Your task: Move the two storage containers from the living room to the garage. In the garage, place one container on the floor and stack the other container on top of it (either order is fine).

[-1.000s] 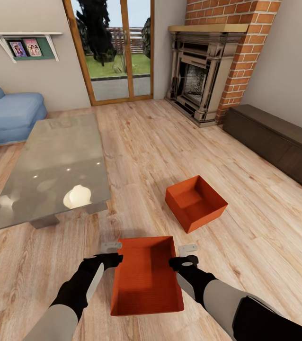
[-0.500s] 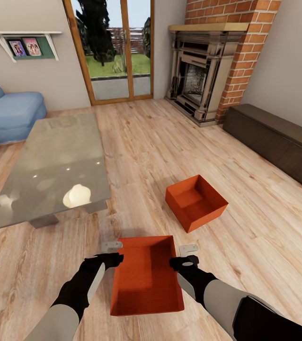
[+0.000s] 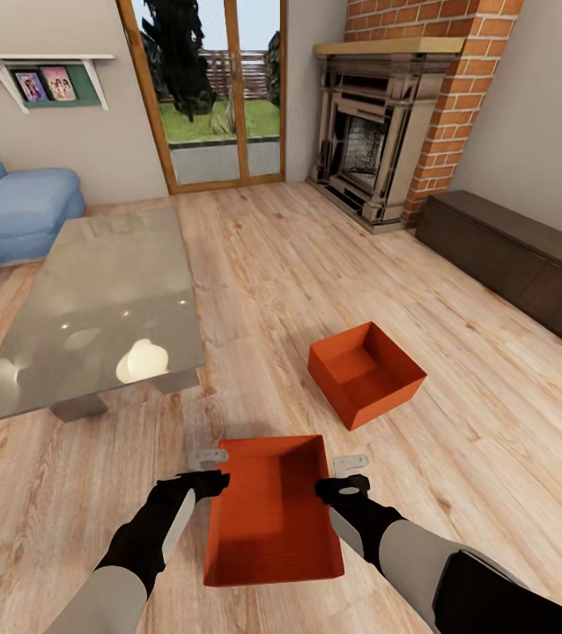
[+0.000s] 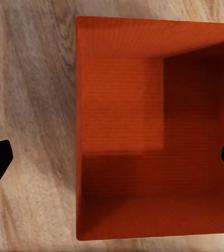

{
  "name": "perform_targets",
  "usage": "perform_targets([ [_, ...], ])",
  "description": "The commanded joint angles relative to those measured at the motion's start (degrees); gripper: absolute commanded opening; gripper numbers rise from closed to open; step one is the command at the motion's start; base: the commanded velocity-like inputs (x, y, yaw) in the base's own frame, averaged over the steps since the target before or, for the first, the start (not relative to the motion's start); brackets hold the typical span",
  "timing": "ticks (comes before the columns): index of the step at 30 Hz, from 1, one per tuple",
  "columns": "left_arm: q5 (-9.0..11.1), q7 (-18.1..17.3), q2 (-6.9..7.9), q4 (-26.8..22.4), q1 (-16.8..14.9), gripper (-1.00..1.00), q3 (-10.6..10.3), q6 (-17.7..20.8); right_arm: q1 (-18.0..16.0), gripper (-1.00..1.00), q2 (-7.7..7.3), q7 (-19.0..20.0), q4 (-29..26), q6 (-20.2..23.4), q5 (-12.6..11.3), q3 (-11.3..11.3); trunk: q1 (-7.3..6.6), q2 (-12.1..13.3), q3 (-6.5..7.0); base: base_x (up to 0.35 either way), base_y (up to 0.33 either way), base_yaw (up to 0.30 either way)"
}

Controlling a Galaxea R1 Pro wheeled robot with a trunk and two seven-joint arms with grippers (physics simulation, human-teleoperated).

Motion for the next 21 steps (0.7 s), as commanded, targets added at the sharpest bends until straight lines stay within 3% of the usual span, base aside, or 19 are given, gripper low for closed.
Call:
perform_targets([
  [1,0.27,0.16,-0.04,-0.1,-0.01,1.0,0.15,0.28,-0.03,1.0,-0.02,-0.36,-0.09,0.23,-0.34,0.49,0.0,-0.02,-0.04,0.0,0.0,0.0],
  [21,0.35,0.24,0.05,0.32,-0.01,1.0,0.18,0.25,-0.03,1.0,-0.11,-0.34,-0.08,0.25,-0.33,0.45,3.95,-7.24,-3.27,0.0,0.0,0.0],
])
